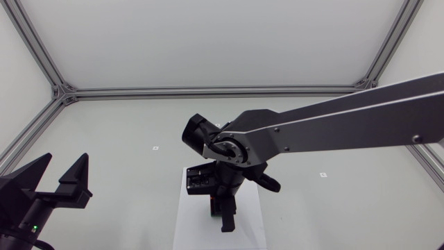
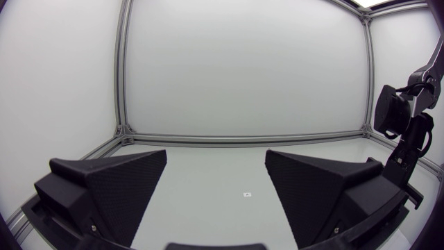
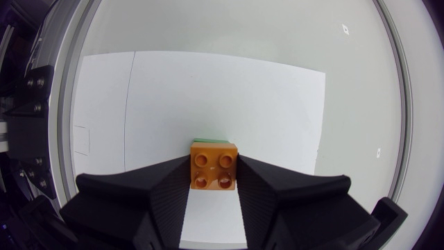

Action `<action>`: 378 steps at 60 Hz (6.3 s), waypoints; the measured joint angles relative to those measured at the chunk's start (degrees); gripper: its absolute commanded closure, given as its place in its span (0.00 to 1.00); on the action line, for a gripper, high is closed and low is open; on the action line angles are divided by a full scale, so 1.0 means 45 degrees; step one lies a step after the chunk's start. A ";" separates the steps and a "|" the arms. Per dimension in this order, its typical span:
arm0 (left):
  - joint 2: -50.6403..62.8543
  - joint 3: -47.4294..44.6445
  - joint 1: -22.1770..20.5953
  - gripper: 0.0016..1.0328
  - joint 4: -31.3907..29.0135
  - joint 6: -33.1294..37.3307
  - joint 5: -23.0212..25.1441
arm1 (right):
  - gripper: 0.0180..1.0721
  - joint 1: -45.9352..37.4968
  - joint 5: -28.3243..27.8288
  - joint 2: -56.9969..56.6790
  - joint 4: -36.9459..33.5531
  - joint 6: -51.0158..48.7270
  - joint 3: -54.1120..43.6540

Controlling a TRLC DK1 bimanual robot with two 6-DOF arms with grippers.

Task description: Pick up the orange 2x2 brick with the right arm and stack it on top of the green 2x2 brick in the center

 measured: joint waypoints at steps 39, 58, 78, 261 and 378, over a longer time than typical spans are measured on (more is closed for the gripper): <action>0.0000 0.0000 0.0000 0.04 -0.0005 0.0005 0.0000 | 0.89 0.0000 0.0000 0.0005 0.0000 0.0005 -0.0039; 0.0000 0.0000 0.0000 0.04 -0.0005 0.0000 0.0000 | 0.89 0.0015 -0.0019 0.0146 0.0034 0.0058 -0.0039; 0.0000 0.0000 0.0000 0.04 0.0000 0.0000 0.0000 | 0.89 0.0092 0.0019 0.0267 0.0083 0.0058 -0.0015; 0.0000 0.0000 0.0000 0.04 0.0000 0.0005 0.0000 | 0.89 -0.0141 0.0019 0.0316 -0.0053 0.0393 -0.0087; 0.0000 0.0000 0.0000 0.04 0.0000 0.0000 0.0000 | 0.77 0.0102 0.0049 -0.0053 -0.0243 0.0777 -0.0029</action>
